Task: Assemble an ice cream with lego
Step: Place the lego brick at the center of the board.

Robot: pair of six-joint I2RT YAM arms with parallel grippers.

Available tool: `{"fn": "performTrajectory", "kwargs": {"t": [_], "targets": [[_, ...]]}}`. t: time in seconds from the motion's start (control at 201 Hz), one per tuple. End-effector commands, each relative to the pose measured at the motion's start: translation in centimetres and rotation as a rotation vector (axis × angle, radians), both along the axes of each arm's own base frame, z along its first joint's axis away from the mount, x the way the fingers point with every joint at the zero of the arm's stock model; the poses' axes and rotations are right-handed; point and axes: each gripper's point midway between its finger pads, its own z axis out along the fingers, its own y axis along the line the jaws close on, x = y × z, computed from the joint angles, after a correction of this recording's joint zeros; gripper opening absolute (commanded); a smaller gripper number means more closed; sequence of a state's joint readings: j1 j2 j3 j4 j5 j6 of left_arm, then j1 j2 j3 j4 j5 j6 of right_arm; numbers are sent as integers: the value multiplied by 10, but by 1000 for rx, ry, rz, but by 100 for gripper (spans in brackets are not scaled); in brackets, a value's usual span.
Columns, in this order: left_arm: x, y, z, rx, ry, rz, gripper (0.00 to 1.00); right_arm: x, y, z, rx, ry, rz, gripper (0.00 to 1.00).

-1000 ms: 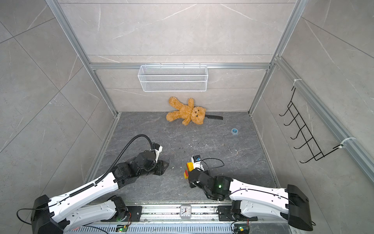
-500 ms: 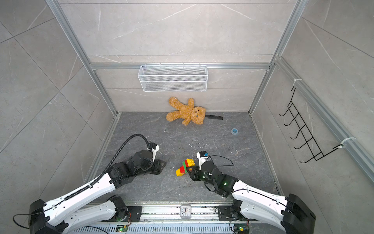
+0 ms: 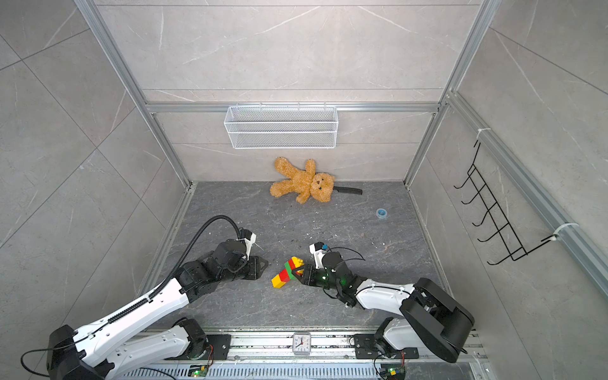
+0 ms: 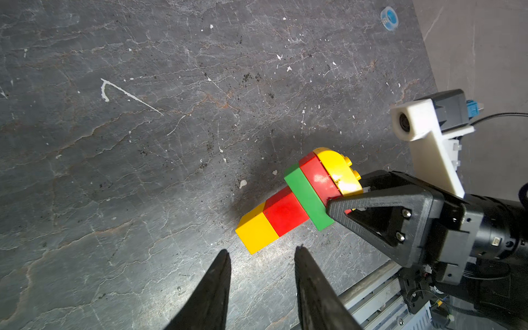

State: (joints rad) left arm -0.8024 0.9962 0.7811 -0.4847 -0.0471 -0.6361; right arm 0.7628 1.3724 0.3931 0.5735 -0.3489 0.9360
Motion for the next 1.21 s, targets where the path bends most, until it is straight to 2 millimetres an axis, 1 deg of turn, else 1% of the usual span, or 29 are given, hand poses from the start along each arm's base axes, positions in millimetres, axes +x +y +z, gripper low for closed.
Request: {"fn": "performTrajectory", "kwargs": {"t": [0.0, 0.184, 0.363, 0.463, 0.642, 0.807, 0.906, 1.085, 1.21], "targets": [[3, -5, 5, -29, -16, -10, 40, 5, 6, 8, 46, 4, 16, 36], [3, -3, 1, -25, -11, -7, 40, 12, 2, -5, 24, 72, -11, 38], [5, -1, -2, -26, -9, 1, 40, 19, 2, -11, 15, 118, -24, 39], [5, 2, -4, -28, -6, 8, 40, 23, 1, -16, 14, 147, -32, 44], [6, 8, -6, -34, -6, 24, 40, 28, -1, -22, 20, 184, -41, 45], [6, 14, -5, -43, -16, 38, 40, 28, -4, -28, 15, 209, -47, 45], [5, 16, -6, -44, -14, 46, 40, 27, -5, -31, 15, 220, -47, 51], [4, 18, -7, -46, -13, 48, 40, 26, -9, -34, 34, 226, -62, 56], [3, 18, -9, -47, -9, 46, 40, 23, -11, -36, 62, 252, -75, 57]]}}
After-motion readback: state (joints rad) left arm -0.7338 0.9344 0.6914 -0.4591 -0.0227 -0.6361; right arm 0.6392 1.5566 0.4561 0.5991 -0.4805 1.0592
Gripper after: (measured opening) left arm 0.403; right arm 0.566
